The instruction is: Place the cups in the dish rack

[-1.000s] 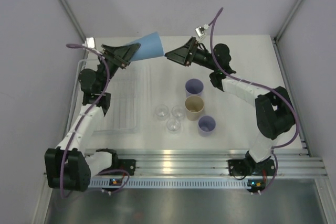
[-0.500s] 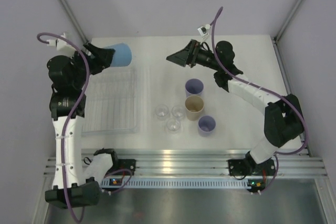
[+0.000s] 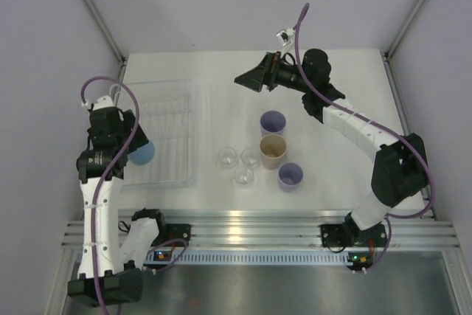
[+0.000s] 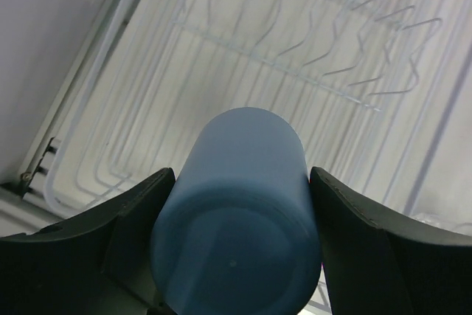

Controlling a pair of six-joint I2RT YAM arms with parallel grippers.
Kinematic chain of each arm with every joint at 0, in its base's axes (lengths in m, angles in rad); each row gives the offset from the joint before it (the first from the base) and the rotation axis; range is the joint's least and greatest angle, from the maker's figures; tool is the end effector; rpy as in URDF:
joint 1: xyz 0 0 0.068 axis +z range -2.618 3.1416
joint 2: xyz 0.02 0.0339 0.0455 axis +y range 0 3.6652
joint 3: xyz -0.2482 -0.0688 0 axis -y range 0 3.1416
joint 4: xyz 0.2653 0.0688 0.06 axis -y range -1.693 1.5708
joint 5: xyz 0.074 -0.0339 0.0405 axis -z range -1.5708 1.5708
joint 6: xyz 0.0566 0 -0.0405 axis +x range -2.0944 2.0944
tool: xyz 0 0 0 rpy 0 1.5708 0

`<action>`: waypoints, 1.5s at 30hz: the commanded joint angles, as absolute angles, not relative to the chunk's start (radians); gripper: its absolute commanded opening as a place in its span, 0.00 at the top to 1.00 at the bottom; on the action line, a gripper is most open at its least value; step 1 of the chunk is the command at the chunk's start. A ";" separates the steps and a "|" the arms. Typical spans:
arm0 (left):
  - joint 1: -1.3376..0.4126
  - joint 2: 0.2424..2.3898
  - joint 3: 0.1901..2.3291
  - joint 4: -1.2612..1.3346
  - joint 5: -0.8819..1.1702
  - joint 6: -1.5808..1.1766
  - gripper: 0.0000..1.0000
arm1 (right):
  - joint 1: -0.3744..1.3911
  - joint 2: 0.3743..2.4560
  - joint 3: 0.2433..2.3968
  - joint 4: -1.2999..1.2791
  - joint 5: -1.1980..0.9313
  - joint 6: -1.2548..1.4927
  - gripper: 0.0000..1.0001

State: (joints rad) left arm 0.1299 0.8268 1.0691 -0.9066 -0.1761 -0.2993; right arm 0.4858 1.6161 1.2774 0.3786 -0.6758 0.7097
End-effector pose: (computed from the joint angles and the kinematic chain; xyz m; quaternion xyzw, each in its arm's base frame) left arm 0.1943 0.0354 0.3380 -0.2283 0.8668 0.0419 0.4413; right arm 0.3544 0.2272 0.3346 -0.1645 0.6763 0.5727 0.4331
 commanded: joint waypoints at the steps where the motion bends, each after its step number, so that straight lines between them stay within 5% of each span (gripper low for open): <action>1: 0.133 0.805 1.051 -0.914 -0.336 -0.264 1.00 | 0.477 1.583 1.284 0.448 -0.712 0.712 0.01; 14: 0.147 0.968 0.953 -0.789 -0.370 -0.236 1.00 | 0.476 1.516 1.213 0.460 -0.684 0.680 0.01; 26: 0.178 0.910 0.825 -0.626 -0.466 -0.307 1.00 | 0.469 1.512 1.204 0.454 -0.701 0.655 0.00; 45: 0.264 1.005 0.847 -0.676 -0.502 -0.399 1.00 | 0.468 1.509 1.207 0.466 -0.707 0.670 0.01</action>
